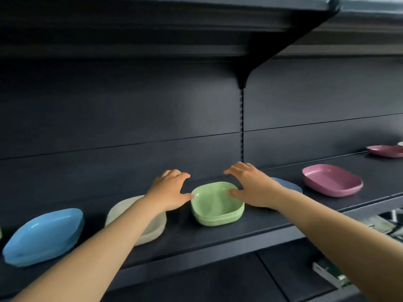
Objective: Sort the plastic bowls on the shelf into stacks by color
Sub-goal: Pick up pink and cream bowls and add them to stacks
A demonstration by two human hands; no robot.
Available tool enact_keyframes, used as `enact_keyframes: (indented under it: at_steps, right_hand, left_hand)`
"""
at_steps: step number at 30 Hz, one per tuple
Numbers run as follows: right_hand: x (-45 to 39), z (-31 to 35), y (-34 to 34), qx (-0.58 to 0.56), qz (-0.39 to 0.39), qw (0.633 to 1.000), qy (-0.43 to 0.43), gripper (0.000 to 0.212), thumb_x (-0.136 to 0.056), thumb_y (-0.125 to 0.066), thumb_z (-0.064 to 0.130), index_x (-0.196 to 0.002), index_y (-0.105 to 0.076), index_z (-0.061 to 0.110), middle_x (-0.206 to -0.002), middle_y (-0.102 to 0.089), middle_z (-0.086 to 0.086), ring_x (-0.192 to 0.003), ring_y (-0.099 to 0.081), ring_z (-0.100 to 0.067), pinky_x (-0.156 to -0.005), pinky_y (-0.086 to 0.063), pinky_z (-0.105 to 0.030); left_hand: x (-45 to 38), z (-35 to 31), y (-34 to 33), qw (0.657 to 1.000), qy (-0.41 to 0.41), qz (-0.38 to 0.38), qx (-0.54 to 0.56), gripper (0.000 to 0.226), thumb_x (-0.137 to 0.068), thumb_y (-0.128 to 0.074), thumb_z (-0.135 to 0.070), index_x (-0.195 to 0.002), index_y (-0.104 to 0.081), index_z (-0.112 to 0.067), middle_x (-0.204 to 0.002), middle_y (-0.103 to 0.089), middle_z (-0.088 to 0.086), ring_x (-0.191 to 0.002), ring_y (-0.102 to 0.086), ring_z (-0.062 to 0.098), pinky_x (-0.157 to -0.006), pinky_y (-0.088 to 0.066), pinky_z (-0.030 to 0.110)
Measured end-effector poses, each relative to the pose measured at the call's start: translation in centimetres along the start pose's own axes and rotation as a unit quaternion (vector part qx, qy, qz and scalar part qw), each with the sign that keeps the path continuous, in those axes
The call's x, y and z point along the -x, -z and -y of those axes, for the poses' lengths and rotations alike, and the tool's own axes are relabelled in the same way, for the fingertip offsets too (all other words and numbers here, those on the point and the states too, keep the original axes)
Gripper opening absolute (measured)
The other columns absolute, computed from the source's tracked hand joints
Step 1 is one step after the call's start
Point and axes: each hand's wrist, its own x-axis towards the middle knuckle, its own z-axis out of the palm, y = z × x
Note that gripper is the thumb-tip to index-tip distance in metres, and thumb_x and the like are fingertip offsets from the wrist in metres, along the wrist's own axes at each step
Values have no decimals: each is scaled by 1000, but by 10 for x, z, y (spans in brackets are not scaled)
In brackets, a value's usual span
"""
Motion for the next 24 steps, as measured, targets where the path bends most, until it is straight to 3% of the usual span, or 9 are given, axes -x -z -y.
enact_keyframes:
  at_steps: [11, 17, 24]
  right_hand:
    - [153, -225, 106, 119, -2, 992, -44, 64, -85, -59, 46, -141, -37, 24, -139, -39, 2, -130, -36, -22, -105, -35, -38]
    - [242, -335, 155, 126, 2, 987, -103, 67, -85, -61, 46, -143, -35, 25, -143, -36, 1, -133, -32, -22, -106, -34, -39]
    - [305, -446, 190, 118, -21, 978, -169, 64, -85, -61, 40, -142, -36, 24, -148, -32, 1, -137, -27, -22, -109, -32, -40]
  left_hand:
    - [-34, -281, -18, 997, -71, -31, 8, 64, -89, -52, -48, -144, -30, -23, -145, -32, 0, -137, -26, 21, -108, -28, 35]
    - [-55, -429, -41, 991, -122, -38, 46, 61, -88, -53, -48, -140, -35, -23, -142, -36, 0, -131, -33, 22, -104, -35, 37]
    - [-106, -559, -61, 983, -173, -29, 46, 62, -90, -53, -45, -143, -33, -21, -144, -35, 3, -134, -32, 23, -105, -32, 36]
